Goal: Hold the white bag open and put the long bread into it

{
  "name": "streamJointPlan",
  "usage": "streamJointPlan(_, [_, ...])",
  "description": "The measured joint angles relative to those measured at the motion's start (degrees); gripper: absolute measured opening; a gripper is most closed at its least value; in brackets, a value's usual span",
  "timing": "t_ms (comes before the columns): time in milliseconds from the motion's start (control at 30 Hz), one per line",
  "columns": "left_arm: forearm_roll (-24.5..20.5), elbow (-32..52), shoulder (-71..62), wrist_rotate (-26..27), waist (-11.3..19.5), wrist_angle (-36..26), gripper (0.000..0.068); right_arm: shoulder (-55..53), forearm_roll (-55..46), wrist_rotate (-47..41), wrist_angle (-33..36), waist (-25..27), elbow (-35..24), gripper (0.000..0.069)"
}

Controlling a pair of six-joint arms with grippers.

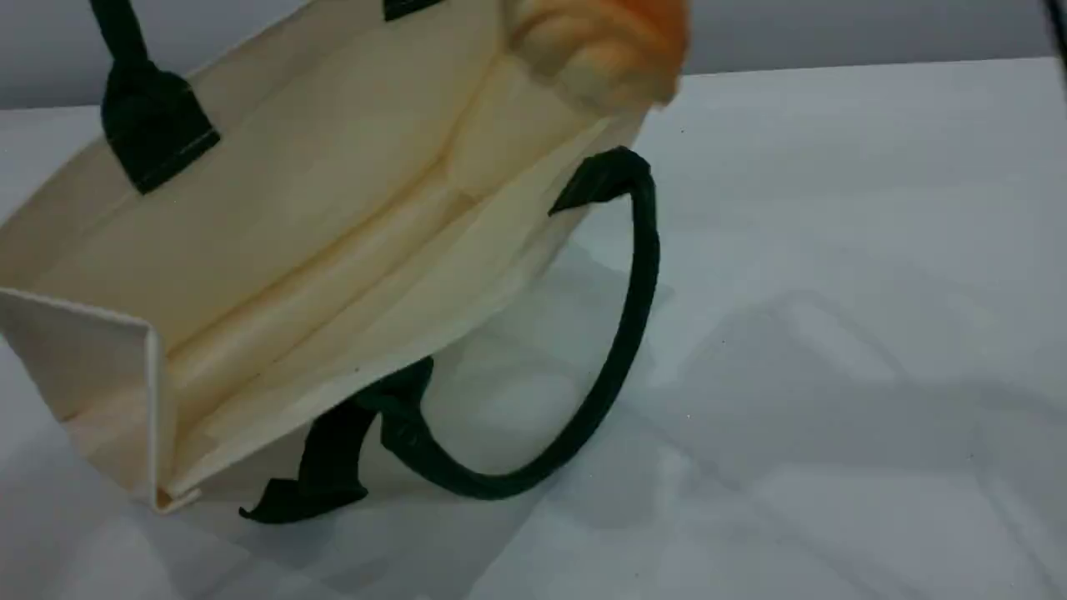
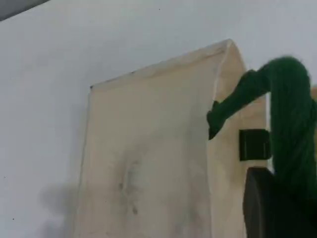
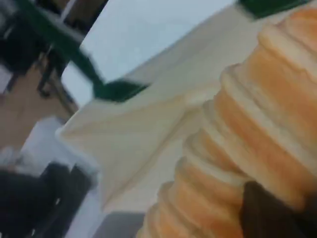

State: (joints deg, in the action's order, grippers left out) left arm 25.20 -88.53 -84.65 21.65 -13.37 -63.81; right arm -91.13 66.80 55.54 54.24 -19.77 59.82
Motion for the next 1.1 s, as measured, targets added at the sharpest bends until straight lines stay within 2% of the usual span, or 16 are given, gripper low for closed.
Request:
streamJointPlan(100, [0.0, 0.0, 0.2, 0.0, 0.0, 0.0, 0.0078, 0.0, -0.8, -0.4, -0.8, -3.4, 0.0, 0.0048])
streamJointPlan(467, [0.3, -0.2, 0.3, -0.2, 0.0, -1.4, 0.0078, -7.2, 3.4, -1.0, -12.5, -13.2, 0.0, 0.0048])
streamJointPlan(833, [0.5, -0.2, 0.3, -0.9, 0.0, -1.7, 0.0078, -17.9, 20.4, 6.7, -22.6, -17.0, 3.7, 0.0048])
streamJointPlan(967, [0.4, -0.2, 0.3, -0.9, 0.0, -2.2, 0.0078, -19.9, 21.7, 9.2, -25.0, -16.9, 5.7, 0.0051])
streamJointPlan(1100, [0.3, -0.2, 0.3, -0.9, 0.0, -2.2, 0.0078, -19.8, 23.9, 13.2, -24.4, -16.9, 5.8, 0.0115])
